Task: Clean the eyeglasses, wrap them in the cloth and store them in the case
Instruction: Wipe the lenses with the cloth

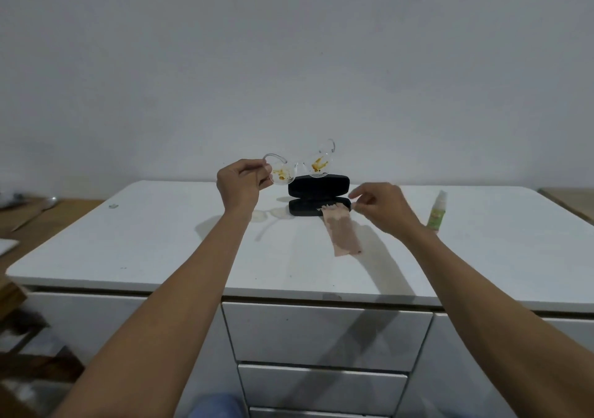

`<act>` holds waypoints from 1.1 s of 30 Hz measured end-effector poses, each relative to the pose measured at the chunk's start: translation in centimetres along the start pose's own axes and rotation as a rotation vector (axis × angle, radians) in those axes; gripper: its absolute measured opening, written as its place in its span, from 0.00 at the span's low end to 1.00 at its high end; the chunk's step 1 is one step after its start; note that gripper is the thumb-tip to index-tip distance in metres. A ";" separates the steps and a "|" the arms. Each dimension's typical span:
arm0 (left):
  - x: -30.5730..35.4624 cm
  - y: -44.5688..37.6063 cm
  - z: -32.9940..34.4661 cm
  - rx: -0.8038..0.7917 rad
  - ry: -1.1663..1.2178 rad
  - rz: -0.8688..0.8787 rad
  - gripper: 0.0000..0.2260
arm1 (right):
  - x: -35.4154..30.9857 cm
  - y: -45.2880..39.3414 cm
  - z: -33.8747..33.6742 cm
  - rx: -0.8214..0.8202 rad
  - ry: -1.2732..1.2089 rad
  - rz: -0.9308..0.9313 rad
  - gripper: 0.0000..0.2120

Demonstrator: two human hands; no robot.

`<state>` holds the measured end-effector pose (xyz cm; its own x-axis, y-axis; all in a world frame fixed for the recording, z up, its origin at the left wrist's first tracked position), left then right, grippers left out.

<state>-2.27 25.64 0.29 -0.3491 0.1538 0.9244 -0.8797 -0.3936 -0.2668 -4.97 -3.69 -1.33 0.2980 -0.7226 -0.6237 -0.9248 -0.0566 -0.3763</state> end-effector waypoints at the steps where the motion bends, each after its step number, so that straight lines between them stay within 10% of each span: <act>1: 0.0 0.0 -0.3 0.005 -0.003 0.000 0.05 | -0.1 -0.1 1.3 -0.148 0.070 0.011 0.11; 10: 0.2 0.1 -1.7 0.038 -0.010 -0.002 0.05 | -0.6 0.2 4.0 -0.575 0.401 0.066 0.18; 20: -0.2 0.3 -2.4 0.070 -0.040 0.002 0.05 | -0.9 0.5 5.3 -0.329 0.391 -0.059 0.04; 28: 0.4 0.4 -3.1 0.084 -0.097 0.046 0.08 | -2.5 0.2 5.7 -0.158 -1.242 0.533 0.05; 33: 1.3 0.4 -3.4 0.085 -0.137 0.092 0.06 | -4.4 -1.4 6.4 0.019 -1.461 0.599 0.03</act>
<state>-4.21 28.71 0.46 -0.3748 -0.0089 0.9271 -0.8138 -0.4759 -0.3335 -3.46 3.97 -2.48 -0.1229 0.6255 -0.7705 -0.9877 -0.0017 0.1562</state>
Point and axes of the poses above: each hand's wrist, its own y-axis away from the middle knuckle, its own z-axis out of the palm, x = y × z, the point moved 5 cm from there along -y, towards the middle knuckle
